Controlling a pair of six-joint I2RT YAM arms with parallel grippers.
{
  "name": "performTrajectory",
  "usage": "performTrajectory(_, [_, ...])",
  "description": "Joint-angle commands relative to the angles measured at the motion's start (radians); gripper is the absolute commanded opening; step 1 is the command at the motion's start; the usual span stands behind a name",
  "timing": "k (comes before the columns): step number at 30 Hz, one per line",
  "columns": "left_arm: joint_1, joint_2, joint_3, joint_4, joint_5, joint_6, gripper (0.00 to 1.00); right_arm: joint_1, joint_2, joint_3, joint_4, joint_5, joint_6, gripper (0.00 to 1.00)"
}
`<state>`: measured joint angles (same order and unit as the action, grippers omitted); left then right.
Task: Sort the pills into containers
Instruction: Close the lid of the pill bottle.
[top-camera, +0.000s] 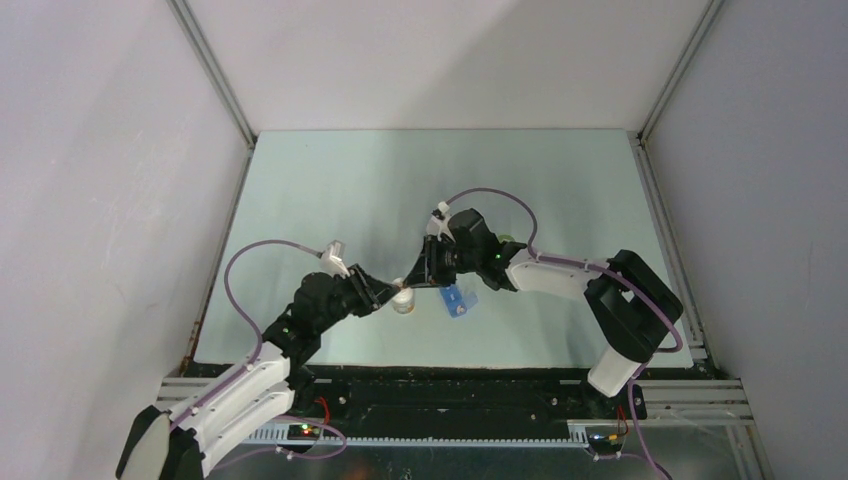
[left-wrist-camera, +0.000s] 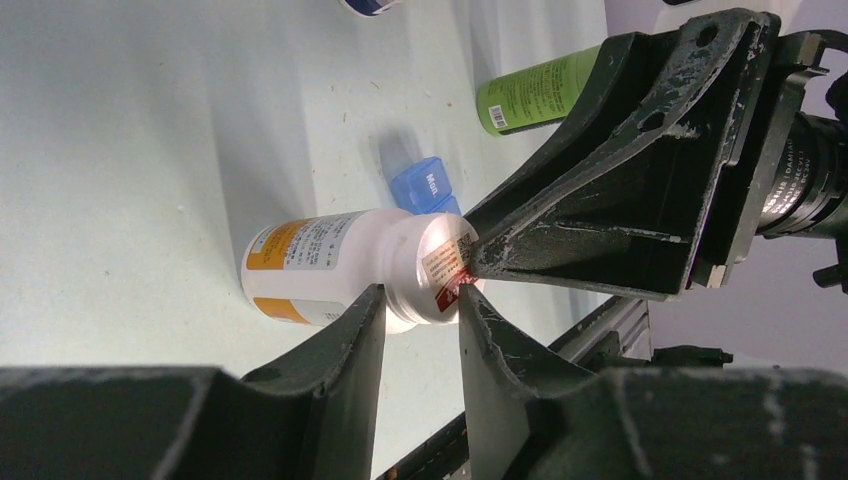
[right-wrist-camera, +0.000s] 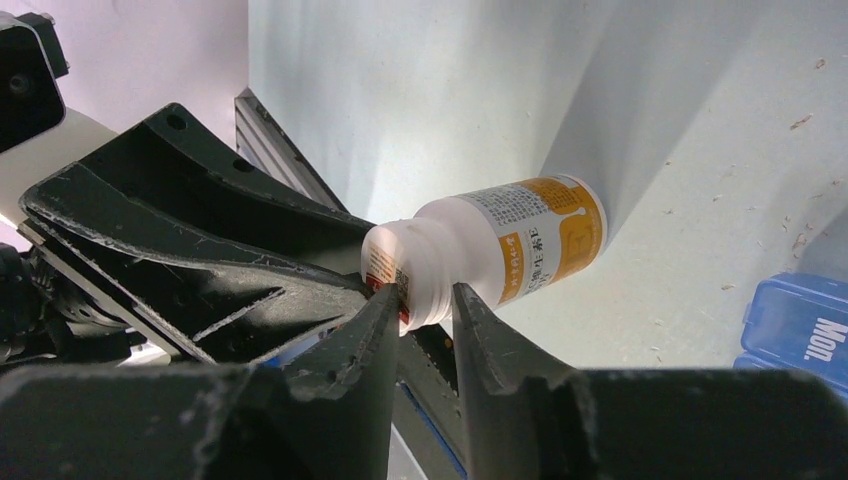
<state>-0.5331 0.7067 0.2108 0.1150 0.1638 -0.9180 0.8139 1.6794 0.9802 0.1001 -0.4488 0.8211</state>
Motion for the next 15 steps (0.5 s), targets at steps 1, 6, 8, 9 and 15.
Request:
performTrajectory(1, [0.004,0.016,-0.021,0.021,0.012,-0.015,0.36,0.032,0.027,-0.040,0.056,0.031,0.054,0.32])
performTrajectory(6, [0.005,0.034,-0.030,0.051,0.015,-0.034,0.36,0.039,0.036,-0.105,0.157,0.008,0.115,0.35])
performTrajectory(8, [0.005,0.040,-0.031,0.060,0.014,-0.044,0.37,0.044,0.040,-0.121,0.191,0.001,0.132,0.37])
performTrajectory(9, [0.005,0.044,-0.030,0.063,0.015,-0.049,0.37,0.045,0.042,-0.125,0.201,-0.004,0.137,0.38])
performTrajectory(15, [0.005,0.064,-0.037,0.102,0.031,-0.079,0.37,0.065,0.056,-0.143,0.275,-0.002,0.171,0.36])
